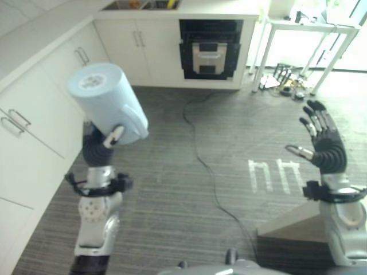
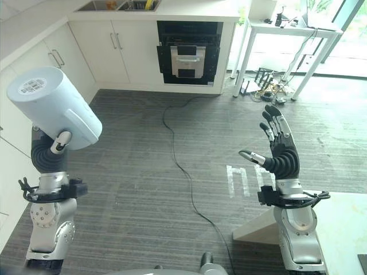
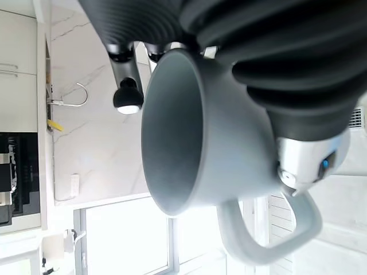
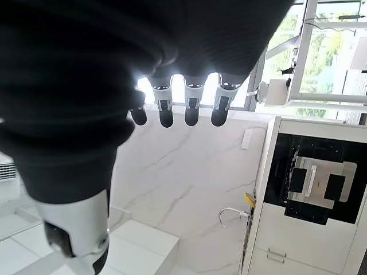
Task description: Place the dishes in the dishwasher.
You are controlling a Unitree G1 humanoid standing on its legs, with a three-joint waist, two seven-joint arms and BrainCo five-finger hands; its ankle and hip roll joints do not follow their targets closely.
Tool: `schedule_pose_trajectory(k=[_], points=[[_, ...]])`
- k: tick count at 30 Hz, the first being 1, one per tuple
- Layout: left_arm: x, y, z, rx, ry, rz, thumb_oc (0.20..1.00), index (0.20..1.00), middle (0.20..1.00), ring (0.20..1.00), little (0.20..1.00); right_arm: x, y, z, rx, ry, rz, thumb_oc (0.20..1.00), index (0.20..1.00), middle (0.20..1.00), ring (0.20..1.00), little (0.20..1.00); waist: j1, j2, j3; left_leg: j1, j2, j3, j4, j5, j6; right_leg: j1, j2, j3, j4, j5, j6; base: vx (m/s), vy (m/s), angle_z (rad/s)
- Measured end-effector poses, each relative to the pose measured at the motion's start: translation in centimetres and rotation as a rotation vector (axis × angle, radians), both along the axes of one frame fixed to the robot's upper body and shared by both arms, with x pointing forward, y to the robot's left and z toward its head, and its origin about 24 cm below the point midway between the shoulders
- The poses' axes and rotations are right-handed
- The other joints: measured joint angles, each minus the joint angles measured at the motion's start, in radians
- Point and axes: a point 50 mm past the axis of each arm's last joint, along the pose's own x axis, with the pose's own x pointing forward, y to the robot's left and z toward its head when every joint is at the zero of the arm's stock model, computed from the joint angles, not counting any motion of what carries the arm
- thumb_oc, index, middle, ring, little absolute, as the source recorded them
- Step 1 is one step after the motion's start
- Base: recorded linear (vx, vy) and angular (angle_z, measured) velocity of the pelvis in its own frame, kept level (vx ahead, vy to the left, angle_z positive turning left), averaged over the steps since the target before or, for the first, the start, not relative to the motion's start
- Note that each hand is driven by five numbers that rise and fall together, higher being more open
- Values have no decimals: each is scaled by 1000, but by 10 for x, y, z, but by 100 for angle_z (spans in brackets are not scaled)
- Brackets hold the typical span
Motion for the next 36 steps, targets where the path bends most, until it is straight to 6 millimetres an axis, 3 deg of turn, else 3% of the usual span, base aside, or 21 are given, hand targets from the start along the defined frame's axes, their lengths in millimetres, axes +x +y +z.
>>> schedule_pose_trajectory(k=[7,13,19,21,23,24,25,26,27,28,29,30,31,32,33,34,35,36], points=[[-2,0,-4,-6,19,-39,200,200,200,200,200,-3,2,-1,-4,-17,16,1000,1000,1000,1000,1000,0,4,-3,1,1,1,0,2,-2,1,1,1,0,2,-2,-35,-64,0],[-3,-1,-5,4,20,-56,200,200,200,200,200,-3,3,-2,-17,-19,-3,1000,1000,1000,1000,1000,-1,27,-17,2,3,2,0,3,-4,1,3,2,0,2,-2,-16,-118,-1],[-6,0,-10,7,46,-53,200,200,200,200,200,-5,3,-5,-33,-10,-14,1000,1000,1000,1000,1000,0,34,-20,14,24,25,6,0,-13,-1,27,28,0,-7,-6,1,-192,-13],[-9,3,-16,0,73,-44,200,200,200,200,200,-8,1,-9,-37,7,-19,1000,1000,1000,1000,1000,2,24,-18,-39,34,27,99,-21,-46,-33,31,32,39,-26,-27,-74,-234,-5],[-5,6,-22,-4,103,-36,200,200,200,200,200,-7,-1,-9,-36,7,-24,1000,1000,1000,1000,1000,6,-15,5,-225,30,33,411,-28,-79,-132,19,43,192,-101,-90,-53,-189,20],[-4,8,-24,-15,110,-38,200,200,200,200,200,-7,-2,-8,-37,1,-28,1000,1000,1000,1000,1000,12,-49,30,-324,29,31,591,21,-153,-173,0,59,277,-147,-109,26,-76,13],[-6,9,-30,-35,132,-33,200,200,200,200,200,-7,-3,-9,-36,3,-32,1000,1000,1000,1000,1000,29,-76,48,-390,18,7,723,69,-151,-175,-18,81,300,-162,-118,92,-15,-16],[-10,10,-35,-43,153,-24,200,200,200,200,200,-7,-3,-11,-32,4,-31,1000,1000,1000,1000,1000,39,-83,52,-408,0,5,731,22,-107,-168,-23,83,287,-162,-119,145,13,-41],[-11,10,-34,-42,148,-24,200,200,200,200,200,-7,-2,-10,-34,-4,-23,1000,1000,1000,1000,1000,32,-73,54,-400,-19,29,648,-17,-58,-162,-22,79,252,-162,-119,277,89,-39],[-11,9,-34,-42,142,-24,200,200,200,200,200,-6,-1,-10,-33,-5,-18,1000,1000,1000,1000,1000,27,-64,55,-367,-30,73,528,-25,-40,-140,-19,78,200,-158,-112,358,138,-28],[-8,8,-35,-46,144,-29,200,200,200,200,200,-4,0,-13,-27,4,-15,1000,1000,1000,1000,1000,17,-46,55,-306,-28,103,328,-20,-35,-88,1,81,101,-145,-73,489,188,-24],[-5,8,-37,-53,146,-25,200,200,200,200,200,1,-1,-13,-26,4,-17,1000,1000,1000,1000,1000,19,-9,59,-265,19,105,140,-5,-61,-77,43,84,83,-150,-66,424,153,-13],[-2,11,-36,-48,139,-18,200,200,200,200,200,5,-1,-12,-30,4,-11,1000,1000,1000,1000,1000,15,13,71,-249,59,100,-4,29,-113,-56,81,111,51,-93,-51,412,181,12],[0,12,-41,-58,160,-7,200,200,200,200,200,3,-2,-15,-41,23,-9,1000,1000,1000,1000,1000,9,21,88,-266,84,71,-14,39,-132,-12,98,137,3,-85,-45,373,195,-24],[-5,17,-47,-67,184,18,200,200,200,200,200,1,-2,-17,-52,35,3,1000,1000,1000,1000,1000,44,14,96,-268,89,51,-8,40,-135,-2,95,199,-7,-97,-61,334,192,-50],[-8,20,-50,-84,191,39,200,200,200,200,200,0,-5,-16,-58,34,-2,1000,1000,1000,1000,1000,57,27,96,-274,102,55,-6,42,-138,3,101,219,-6,-123,-58,324,182,-57],[-7,20,-50,-97,178,45,200,200,200,200,200,-3,-14,-12,-73,27,-20,1000,1000,1000,1000,1000,48,76,103,-278,153,52,-6,35,-138,1,136,203,63,-130,-89,260,159,-7],[-8,19,-48,-96,166,44,200,200,200,200,200,-7,-19,-13,-85,41,-33,1000,1000,1000,1000,1000,42,79,106,-265,164,57,-6,35,-138,-7,133,186,97,-90,-132,275,166,-5]])
